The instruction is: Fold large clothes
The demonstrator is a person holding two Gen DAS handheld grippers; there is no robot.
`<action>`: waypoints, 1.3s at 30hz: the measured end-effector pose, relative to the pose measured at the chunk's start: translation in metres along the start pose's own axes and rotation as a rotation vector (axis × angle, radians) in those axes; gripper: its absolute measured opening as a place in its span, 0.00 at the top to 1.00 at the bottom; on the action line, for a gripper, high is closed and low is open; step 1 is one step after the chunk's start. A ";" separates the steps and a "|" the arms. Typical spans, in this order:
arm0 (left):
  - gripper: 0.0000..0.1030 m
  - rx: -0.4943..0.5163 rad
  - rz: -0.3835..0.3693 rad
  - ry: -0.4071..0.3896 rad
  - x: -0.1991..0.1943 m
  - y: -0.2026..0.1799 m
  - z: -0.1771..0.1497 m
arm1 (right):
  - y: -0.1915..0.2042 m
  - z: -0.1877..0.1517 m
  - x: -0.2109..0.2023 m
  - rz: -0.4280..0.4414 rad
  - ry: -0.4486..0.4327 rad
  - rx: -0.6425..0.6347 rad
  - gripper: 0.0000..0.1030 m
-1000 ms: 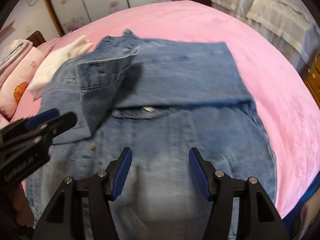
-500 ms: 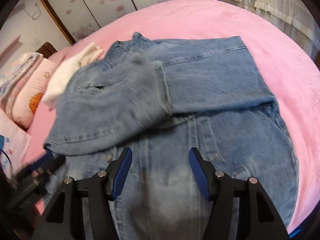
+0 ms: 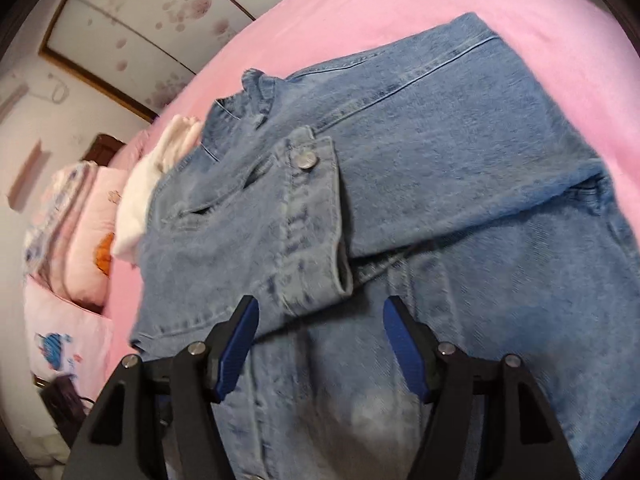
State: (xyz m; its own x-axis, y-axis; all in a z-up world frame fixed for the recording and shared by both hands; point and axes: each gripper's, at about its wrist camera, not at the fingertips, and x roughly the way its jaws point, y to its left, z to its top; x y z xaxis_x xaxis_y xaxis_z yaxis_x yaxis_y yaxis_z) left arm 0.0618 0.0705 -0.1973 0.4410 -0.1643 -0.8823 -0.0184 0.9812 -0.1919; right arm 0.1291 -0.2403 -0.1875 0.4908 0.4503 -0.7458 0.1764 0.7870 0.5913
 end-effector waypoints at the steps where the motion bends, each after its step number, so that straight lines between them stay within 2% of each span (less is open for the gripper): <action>1: 0.38 0.000 -0.001 -0.003 0.000 0.000 0.000 | 0.000 0.002 0.002 0.012 -0.003 0.008 0.37; 2: 0.38 -0.002 -0.002 -0.006 0.000 0.001 0.001 | 0.002 0.005 0.004 0.016 -0.004 0.009 0.39; 3: 0.38 -0.004 0.000 -0.010 0.000 0.002 0.002 | 0.004 0.006 0.007 0.018 -0.003 0.002 0.52; 4: 0.38 -0.005 0.003 -0.013 -0.001 0.002 0.003 | 0.009 0.008 0.009 0.002 -0.001 -0.024 0.73; 5: 0.38 -0.007 0.011 -0.019 -0.001 0.004 0.005 | 0.016 0.009 0.012 -0.019 0.007 -0.065 0.86; 7: 0.38 -0.013 0.023 -0.034 -0.003 0.009 0.011 | 0.034 0.010 0.009 -0.021 -0.003 -0.139 0.89; 11: 0.38 -0.033 0.071 -0.084 -0.008 0.024 0.031 | 0.094 0.022 -0.008 -0.007 -0.063 -0.357 0.90; 13: 0.38 -0.040 0.107 -0.121 -0.012 0.030 0.045 | 0.129 0.037 -0.025 0.011 -0.134 -0.469 0.90; 18: 0.38 -0.093 0.120 -0.220 -0.023 0.040 0.068 | 0.188 0.066 -0.076 0.159 -0.289 -0.632 0.91; 19: 0.38 -0.104 0.120 -0.230 -0.024 0.041 0.069 | 0.198 0.069 -0.087 0.211 -0.310 -0.665 0.94; 23: 0.38 -0.191 0.111 -0.260 -0.021 0.050 0.069 | 0.238 0.073 -0.098 0.315 -0.294 -0.756 0.95; 29: 0.38 -0.272 0.109 -0.265 -0.018 0.065 0.059 | 0.299 0.050 -0.099 0.402 -0.278 -0.920 0.95; 31: 0.36 -0.289 0.104 -0.285 -0.021 0.071 0.059 | 0.308 0.048 -0.104 0.436 -0.286 -0.938 0.95; 33: 0.30 -0.294 0.113 -0.297 -0.025 0.073 0.060 | 0.313 0.053 -0.107 0.440 -0.306 -0.930 0.95; 34: 0.30 -0.293 0.117 -0.304 -0.025 0.074 0.061 | 0.310 0.058 -0.109 0.432 -0.326 -0.917 0.95; 35: 0.30 -0.288 0.121 -0.302 -0.024 0.074 0.064 | 0.306 0.063 -0.110 0.424 -0.345 -0.902 1.00; 38: 0.30 -0.269 0.109 -0.251 -0.012 0.069 0.071 | 0.272 0.087 -0.110 0.353 -0.377 -0.810 1.00; 39: 0.30 -0.263 0.105 -0.233 -0.007 0.067 0.072 | 0.250 0.095 -0.106 0.295 -0.381 -0.761 1.00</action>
State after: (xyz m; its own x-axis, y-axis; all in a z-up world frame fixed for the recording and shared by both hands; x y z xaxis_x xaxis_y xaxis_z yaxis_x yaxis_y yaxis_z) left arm 0.1219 0.1447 -0.1732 0.6166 -0.0070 -0.7872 -0.2913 0.9270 -0.2364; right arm 0.2024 -0.1315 0.0684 0.6999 0.6147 -0.3637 -0.5480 0.7887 0.2786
